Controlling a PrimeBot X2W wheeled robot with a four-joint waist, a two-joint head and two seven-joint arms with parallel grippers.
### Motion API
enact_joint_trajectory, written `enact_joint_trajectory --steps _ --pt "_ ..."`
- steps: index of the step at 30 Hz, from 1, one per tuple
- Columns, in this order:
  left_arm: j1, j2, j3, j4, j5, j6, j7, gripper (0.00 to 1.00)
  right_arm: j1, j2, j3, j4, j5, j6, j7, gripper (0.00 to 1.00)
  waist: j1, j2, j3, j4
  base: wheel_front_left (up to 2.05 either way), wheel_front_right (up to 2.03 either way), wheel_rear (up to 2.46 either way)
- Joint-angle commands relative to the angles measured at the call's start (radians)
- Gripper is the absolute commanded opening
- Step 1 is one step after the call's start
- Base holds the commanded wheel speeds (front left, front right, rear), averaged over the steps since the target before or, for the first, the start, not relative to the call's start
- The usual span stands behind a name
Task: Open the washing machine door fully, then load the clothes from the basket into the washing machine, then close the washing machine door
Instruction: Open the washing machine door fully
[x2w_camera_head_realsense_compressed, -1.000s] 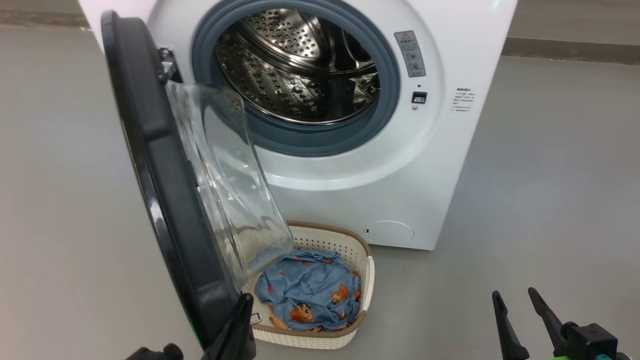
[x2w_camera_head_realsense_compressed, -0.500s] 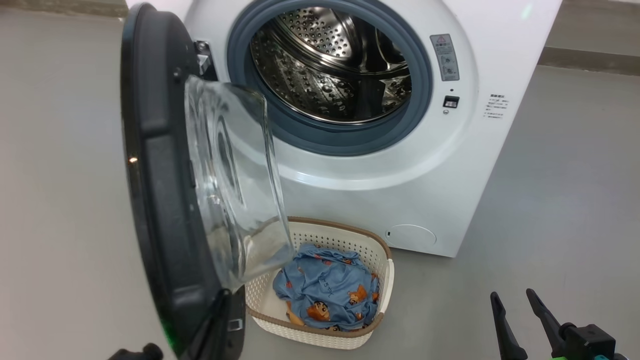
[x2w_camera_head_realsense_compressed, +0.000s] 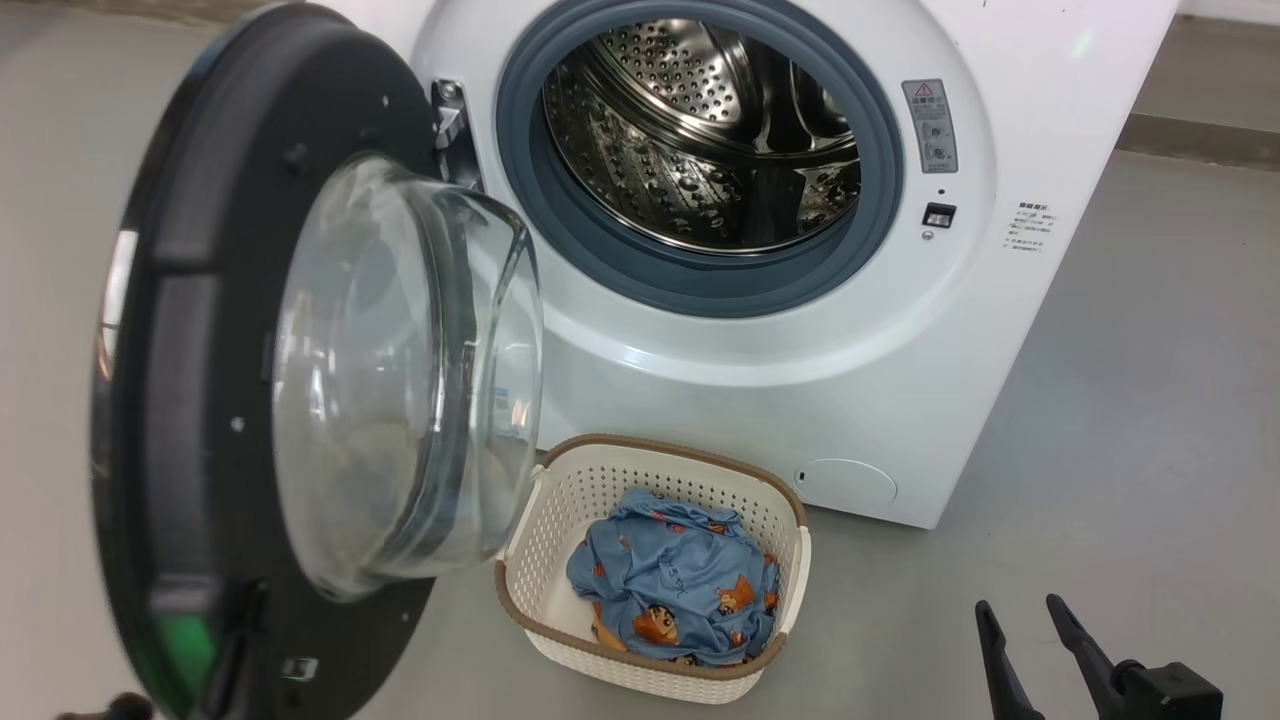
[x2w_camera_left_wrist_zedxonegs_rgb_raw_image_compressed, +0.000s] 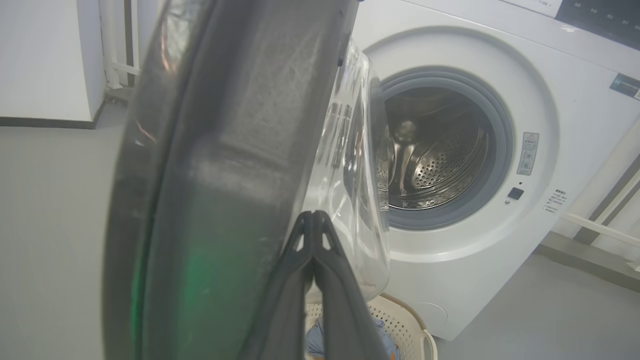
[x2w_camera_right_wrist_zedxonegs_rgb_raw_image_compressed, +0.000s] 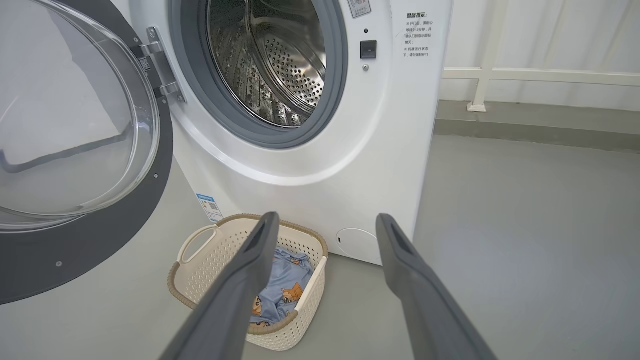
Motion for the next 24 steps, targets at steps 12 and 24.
enact_joint_trajectory --steps 12,24 --pt "-0.173 0.114 0.192 0.236 -0.032 0.006 -0.076 0.0 -0.027 -0.018 0.05 -0.01 0.0 0.006 -0.012 1.0 0.0 0.0 -0.003 -0.038 0.0 0.0 0.0" --pt "-0.319 0.185 0.321 0.489 -0.043 0.014 -0.11 0.0 -0.03 -0.022 0.056 -0.006 -0.002 0.006 -0.012 1.0 0.0 0.0 0.007 -0.081 0.0 0.0 0.0"
